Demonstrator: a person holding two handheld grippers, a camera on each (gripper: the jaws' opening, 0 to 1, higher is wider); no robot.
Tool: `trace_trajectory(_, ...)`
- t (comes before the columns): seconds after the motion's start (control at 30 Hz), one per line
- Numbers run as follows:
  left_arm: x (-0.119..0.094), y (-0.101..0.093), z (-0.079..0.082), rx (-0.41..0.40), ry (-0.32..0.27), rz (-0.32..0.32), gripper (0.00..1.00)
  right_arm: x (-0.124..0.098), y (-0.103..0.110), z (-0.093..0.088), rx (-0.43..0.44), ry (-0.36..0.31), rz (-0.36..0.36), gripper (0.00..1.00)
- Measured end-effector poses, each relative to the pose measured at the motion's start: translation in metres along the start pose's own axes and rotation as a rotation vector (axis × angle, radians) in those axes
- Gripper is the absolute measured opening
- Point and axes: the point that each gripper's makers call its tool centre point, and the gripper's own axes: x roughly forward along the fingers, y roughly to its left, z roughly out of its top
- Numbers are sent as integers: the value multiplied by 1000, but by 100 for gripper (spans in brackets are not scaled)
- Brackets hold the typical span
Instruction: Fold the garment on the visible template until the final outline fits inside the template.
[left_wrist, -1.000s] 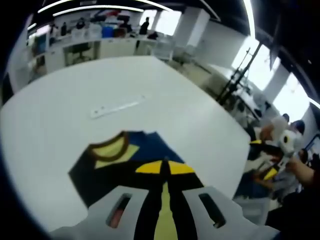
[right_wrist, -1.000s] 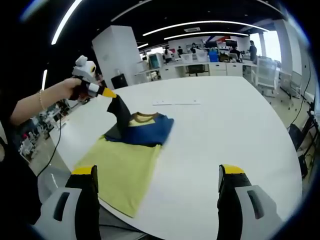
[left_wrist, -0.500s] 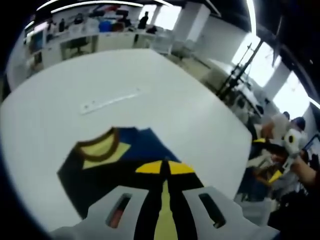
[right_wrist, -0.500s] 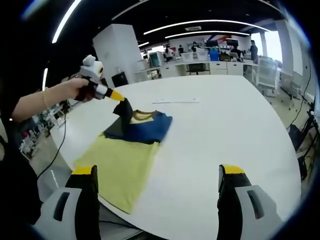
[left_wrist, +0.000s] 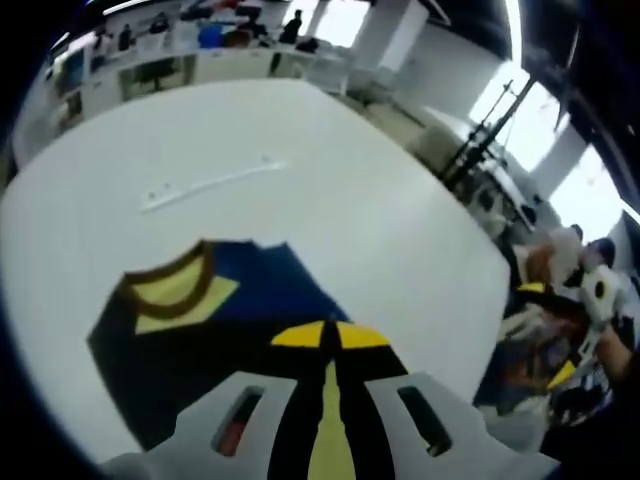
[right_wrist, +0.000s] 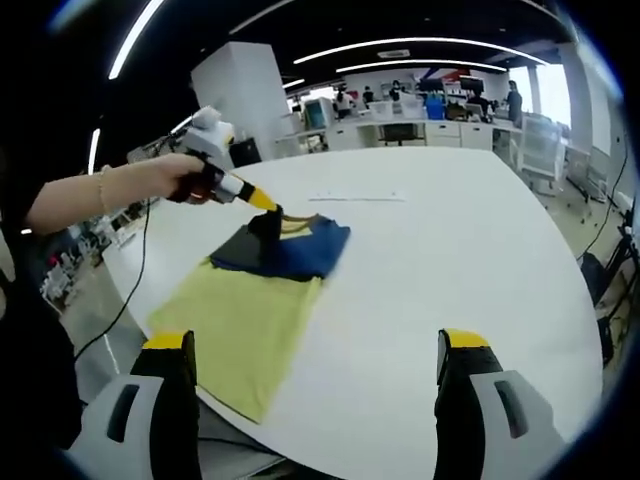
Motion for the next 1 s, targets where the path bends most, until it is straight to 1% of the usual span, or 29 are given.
trace_trajectory(0.13,10,1,-3,-11,10,8,0,0,-2,-2,7,1,-4,100)
trace_trajectory(0.27,19,1,-3,-35,12,9,0,0,-2,-3,10,4,-4,100)
trace_trajectory(0.4,27,-2,-2,-72,9,-3,0,1,-5,-4,13,3,-6,100)
trace_trajectory(0.47,30,-8,-1,-97,11,-24,0,0,-6,-4,16,3,-8,100)
trace_trajectory(0.57,36,-14,-1,-94,17,-31,0,0,-8,-4,19,2,-10,100)
trace_trajectory(0.7,47,-15,-3,-95,32,-29,0,-1,-11,-6,26,0,-15,100)
trace_trajectory(1.0,60,-12,-5,-120,39,-16,0,-4,-19,-9,39,-3,-25,99)
